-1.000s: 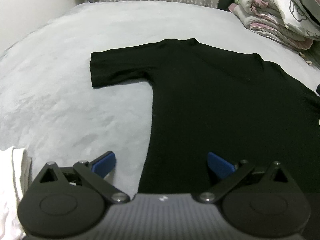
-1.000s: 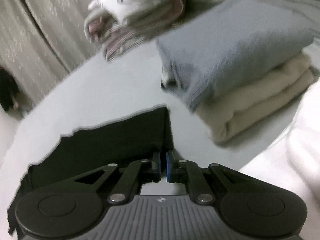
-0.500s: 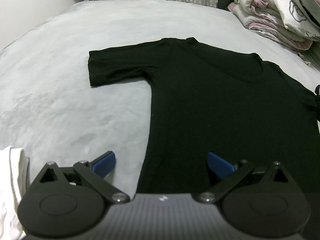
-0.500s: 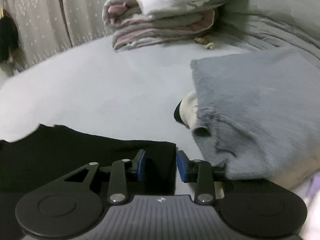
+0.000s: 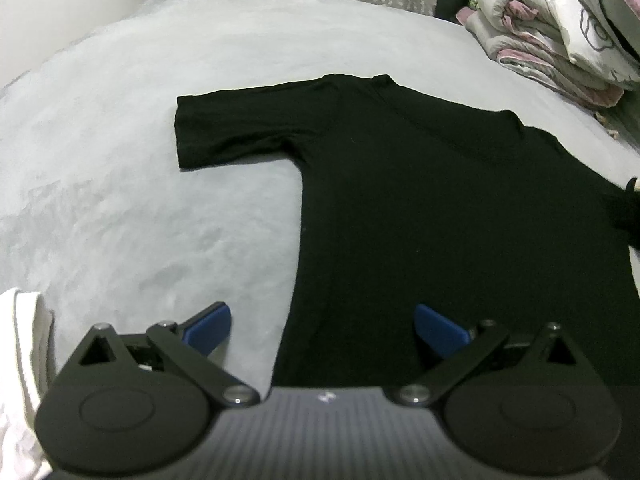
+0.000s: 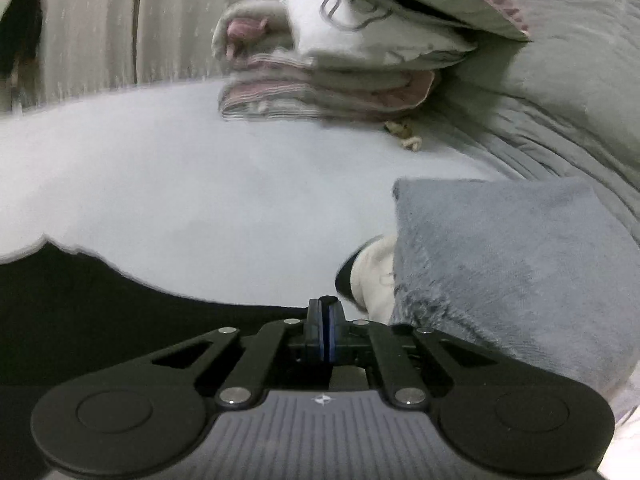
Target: Fold clothes
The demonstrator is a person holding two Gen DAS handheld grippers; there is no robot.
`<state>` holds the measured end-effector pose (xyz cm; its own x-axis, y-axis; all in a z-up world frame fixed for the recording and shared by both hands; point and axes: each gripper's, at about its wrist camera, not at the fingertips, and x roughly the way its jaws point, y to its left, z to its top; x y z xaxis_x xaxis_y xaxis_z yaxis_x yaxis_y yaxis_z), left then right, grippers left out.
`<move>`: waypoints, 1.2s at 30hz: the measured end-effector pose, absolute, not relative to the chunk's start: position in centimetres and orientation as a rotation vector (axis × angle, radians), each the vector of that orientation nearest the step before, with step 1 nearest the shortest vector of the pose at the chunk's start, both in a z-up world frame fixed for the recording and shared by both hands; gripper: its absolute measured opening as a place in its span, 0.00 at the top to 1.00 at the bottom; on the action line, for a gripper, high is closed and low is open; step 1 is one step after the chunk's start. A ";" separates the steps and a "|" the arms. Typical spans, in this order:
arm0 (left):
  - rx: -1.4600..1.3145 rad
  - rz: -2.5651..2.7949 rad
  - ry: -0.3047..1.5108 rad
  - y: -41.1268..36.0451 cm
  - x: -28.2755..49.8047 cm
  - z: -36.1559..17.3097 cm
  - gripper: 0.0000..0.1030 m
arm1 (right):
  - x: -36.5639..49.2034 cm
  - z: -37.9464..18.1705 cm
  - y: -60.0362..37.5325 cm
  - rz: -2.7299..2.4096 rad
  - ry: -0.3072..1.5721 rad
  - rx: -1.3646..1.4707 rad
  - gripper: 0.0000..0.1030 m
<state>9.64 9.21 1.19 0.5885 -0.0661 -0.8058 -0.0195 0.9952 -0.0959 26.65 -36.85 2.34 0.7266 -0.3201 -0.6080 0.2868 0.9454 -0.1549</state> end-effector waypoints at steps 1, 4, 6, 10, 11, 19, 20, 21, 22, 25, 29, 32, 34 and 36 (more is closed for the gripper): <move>-0.097 -0.026 0.943 9.2 9.7 1.2 0.00 | 26.9 2.2 -36.9 -0.343 0.690 -0.062 0.96; -0.091 -0.027 0.945 9.1 9.8 1.1 0.00 | 26.8 3.0 -37.4 -0.348 0.660 -0.018 0.96; -0.089 -0.029 0.948 9.1 9.9 1.1 0.00 | 26.9 3.1 -37.4 -0.349 0.654 -0.021 0.96; -0.118 -0.033 0.944 9.6 10.0 1.2 0.00 | 27.5 2.4 -37.3 -0.352 0.674 -0.034 0.96; -0.116 -0.034 0.944 9.6 10.0 1.2 0.00 | 27.7 2.1 -37.4 -0.353 0.682 -0.034 0.96; -0.110 -0.051 0.933 9.8 10.0 1.3 0.00 | 27.5 0.9 -37.3 -0.308 0.695 -0.023 0.77; -0.114 -0.046 0.922 9.9 10.0 1.4 0.00 | 27.2 1.2 -37.1 -0.289 0.680 -0.017 0.65; -0.118 -0.041 0.912 10.0 10.0 1.5 0.00 | 26.6 1.6 -37.1 -0.271 0.657 -0.003 0.54; -0.122 -0.036 0.901 10.2 10.0 1.6 0.00 | 26.2 1.7 -36.9 -0.261 0.640 0.009 0.48; -0.104 -0.016 0.886 10.3 10.1 1.6 0.00 | 26.1 1.3 -36.6 -0.235 0.652 0.016 0.45; -0.082 -0.007 0.916 10.0 10.4 0.9 0.00 | 26.7 -0.1 -35.7 -0.207 0.672 -0.062 0.74; -0.064 -0.006 0.917 9.9 10.4 0.8 0.00 | 27.1 0.5 -35.8 -0.233 0.668 -0.046 0.96; -0.068 -0.009 0.918 9.9 10.4 0.8 0.00 | 26.9 1.1 -35.9 -0.239 0.649 -0.047 0.96; -0.072 -0.010 0.919 10.0 10.3 0.8 0.00 | 26.7 1.8 -35.7 -0.237 0.631 -0.044 0.96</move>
<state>10.35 9.98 0.84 0.6067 -0.0392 -0.7940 -0.0223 0.9976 -0.0662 26.69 -35.72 1.80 0.7816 -0.2331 -0.5787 0.2062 0.9720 -0.1130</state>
